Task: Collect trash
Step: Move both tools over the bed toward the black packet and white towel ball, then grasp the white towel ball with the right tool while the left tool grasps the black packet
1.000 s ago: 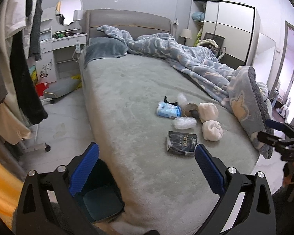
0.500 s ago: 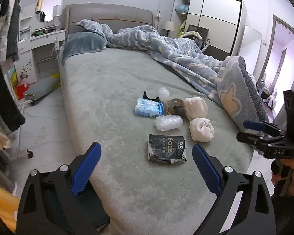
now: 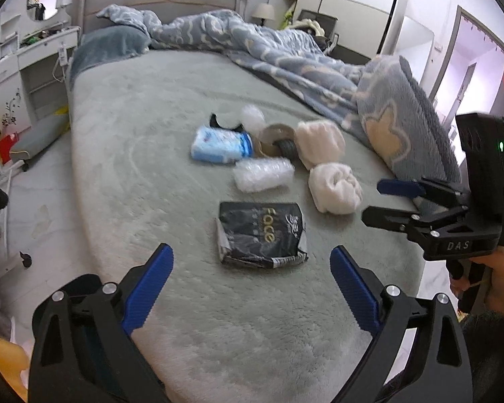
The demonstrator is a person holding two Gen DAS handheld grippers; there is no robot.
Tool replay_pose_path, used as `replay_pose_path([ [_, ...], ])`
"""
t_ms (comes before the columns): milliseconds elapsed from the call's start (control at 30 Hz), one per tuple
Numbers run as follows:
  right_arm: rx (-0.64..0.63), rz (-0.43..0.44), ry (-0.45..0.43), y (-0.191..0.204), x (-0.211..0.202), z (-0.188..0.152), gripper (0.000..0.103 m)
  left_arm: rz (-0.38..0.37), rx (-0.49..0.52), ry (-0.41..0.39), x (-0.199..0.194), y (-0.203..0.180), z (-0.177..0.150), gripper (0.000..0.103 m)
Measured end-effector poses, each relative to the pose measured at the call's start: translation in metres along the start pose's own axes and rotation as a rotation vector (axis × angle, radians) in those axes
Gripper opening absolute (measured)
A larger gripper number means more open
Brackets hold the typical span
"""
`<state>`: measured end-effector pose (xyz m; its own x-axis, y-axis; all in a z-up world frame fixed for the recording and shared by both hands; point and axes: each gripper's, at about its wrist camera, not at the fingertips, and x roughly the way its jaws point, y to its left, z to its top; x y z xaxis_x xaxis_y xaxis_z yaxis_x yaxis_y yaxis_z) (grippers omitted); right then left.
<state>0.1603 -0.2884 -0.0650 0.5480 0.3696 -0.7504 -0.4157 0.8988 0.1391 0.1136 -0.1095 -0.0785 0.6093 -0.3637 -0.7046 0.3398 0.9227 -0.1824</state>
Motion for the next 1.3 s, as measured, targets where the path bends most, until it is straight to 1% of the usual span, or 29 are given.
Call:
replay_pose_path([
  [233, -0.002, -0.017, 0.006, 0.002, 0.012, 0.013, 0.079, 0.014, 0.036, 0.039, 0.02, -0.004, -0.002, 0.096],
  [367, -0.042, -0.061, 0.063, 0.003, 0.032, 0.018, 0.079, 0.028, 0.048, 0.047, 0.027, -0.002, -0.001, 0.096],
  [433, -0.046, -0.061, 0.083, 0.001, 0.039, 0.018, 0.079, 0.026, 0.045, 0.05, 0.03, -0.001, 0.0, 0.096],
  [467, -0.047, -0.059, 0.094, 0.0, 0.042, 0.018, 0.078, 0.023, 0.045, 0.051, 0.032, -0.001, 0.001, 0.096],
  [500, -0.048, -0.057, 0.1, -0.001, 0.044, 0.017, 0.073, 0.022, 0.048, 0.052, 0.034, -0.002, 0.002, 0.096],
  [533, -0.045, -0.052, 0.106, -0.003, 0.046, 0.017, 0.07, 0.022, 0.052, 0.052, 0.036, -0.003, 0.003, 0.096],
  [600, -0.035, -0.046, 0.1, -0.006, 0.047, 0.017, 0.064, 0.022, 0.062, 0.056, 0.04, -0.007, 0.004, 0.096],
  [667, -0.023, -0.034, 0.088, -0.007, 0.044, 0.018, 0.061, 0.024, 0.067, 0.061, 0.045, -0.008, 0.005, 0.096],
  [767, -0.009, -0.021, 0.081, -0.008, 0.038, 0.019, 0.058, 0.035, 0.065, 0.071, 0.051, -0.008, 0.006, 0.096],
  [867, 0.005, -0.011, 0.07, -0.005, 0.028, 0.022, 0.058, 0.042, 0.047, 0.08, 0.053, -0.006, 0.006, 0.095],
  [1000, 0.042, 0.0, 0.046, 0.0, 0.015, 0.026, 0.058, 0.052, 0.057, 0.091, 0.056, -0.008, 0.007, 0.087],
  [1033, 0.051, -0.003, 0.037, 0.002, 0.011, 0.026, 0.058, 0.049, 0.059, 0.091, 0.057, -0.008, 0.007, 0.082],
  [1100, 0.063, -0.008, 0.023, 0.002, 0.006, 0.028, 0.058, 0.033, 0.06, 0.101, 0.058, -0.009, 0.007, 0.077],
  [1200, 0.084, -0.018, -0.009, 0.002, -0.004, 0.031, 0.058, 0.023, 0.056, 0.098, 0.058, -0.009, 0.008, 0.073],
  [1300, 0.108, -0.025, -0.046, 0.003, -0.014, 0.033, 0.058, -0.003, 0.032, 0.085, 0.054, -0.006, 0.009, 0.07],
])
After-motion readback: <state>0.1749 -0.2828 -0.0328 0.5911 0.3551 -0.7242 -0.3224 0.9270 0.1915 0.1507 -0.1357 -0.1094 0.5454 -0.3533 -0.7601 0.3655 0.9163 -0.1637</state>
